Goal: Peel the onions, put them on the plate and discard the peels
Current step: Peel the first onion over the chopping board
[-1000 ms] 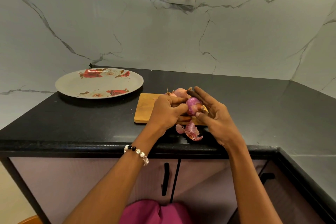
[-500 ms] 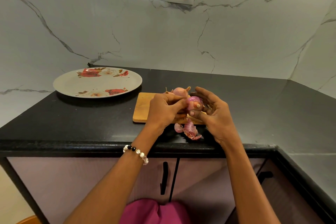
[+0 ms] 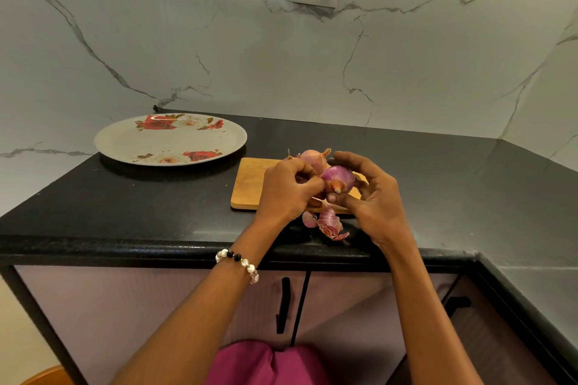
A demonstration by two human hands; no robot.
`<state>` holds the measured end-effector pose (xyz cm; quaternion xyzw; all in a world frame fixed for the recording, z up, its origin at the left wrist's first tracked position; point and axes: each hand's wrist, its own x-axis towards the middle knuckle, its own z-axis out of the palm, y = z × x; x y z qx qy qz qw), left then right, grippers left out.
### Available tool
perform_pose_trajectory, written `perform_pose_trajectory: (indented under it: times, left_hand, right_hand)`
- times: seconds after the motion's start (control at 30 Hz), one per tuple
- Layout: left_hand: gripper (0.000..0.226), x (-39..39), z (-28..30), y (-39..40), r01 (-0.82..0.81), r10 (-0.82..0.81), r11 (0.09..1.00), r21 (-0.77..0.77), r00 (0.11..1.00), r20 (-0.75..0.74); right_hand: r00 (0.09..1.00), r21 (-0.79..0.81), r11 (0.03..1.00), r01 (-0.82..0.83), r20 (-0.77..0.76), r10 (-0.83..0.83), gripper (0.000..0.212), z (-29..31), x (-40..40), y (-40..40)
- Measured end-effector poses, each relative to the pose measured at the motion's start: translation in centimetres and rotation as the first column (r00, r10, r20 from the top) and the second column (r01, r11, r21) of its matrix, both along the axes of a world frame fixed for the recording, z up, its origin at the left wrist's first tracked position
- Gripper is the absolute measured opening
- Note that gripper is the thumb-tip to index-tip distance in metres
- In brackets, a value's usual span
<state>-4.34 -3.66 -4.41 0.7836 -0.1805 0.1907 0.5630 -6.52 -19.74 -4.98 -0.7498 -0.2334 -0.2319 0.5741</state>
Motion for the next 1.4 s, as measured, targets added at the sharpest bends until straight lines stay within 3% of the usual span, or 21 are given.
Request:
perform_pose_trajectory:
  times: [0.33,0.43,0.53,0.73,0.97,1.4]
  left_hand:
    - [0.008,-0.76,0.68,0.13,0.018,-0.044,0.982,-0.186,0.990,-0.136]
    - [0.019,-0.77,0.72,0.22,0.041,-0.066,0.978,-0.205,0.991,-0.118]
    - [0.015,-0.81,0.69,0.14,0.081,-0.097,0.980,-0.183,0.992,-0.080]
    - [0.032,-0.64,0.59,0.04,0.171,-0.194,0.971,-0.167,0.971,-0.139]
    - [0.024,-0.74,0.65,0.17,0.180,-0.223,0.958,-0.226,0.957,-0.186]
    - [0.025,-0.43,0.42,0.20,0.158,-0.200,0.969,-0.191,0.953,-0.229]
  right_hand:
    - [0.999,0.236,0.972,-0.005,-0.029,0.012,0.059,0.54,-0.66,-0.04]
    - [0.998,0.240,0.971,0.008,-0.055,0.006,0.058,0.56,-0.64,-0.09]
    - [0.997,0.230,0.973,0.003,-0.080,0.016,0.060,0.55,-0.56,0.02]
    - [0.996,0.209,0.978,-0.016,-0.086,0.034,0.060,0.43,-0.52,-0.11]
    - [0.994,0.190,0.980,-0.056,-0.083,0.073,0.056,0.49,-0.63,0.06]
    - [0.990,0.164,0.983,-0.085,-0.100,0.102,0.058,0.28,-0.41,0.15]
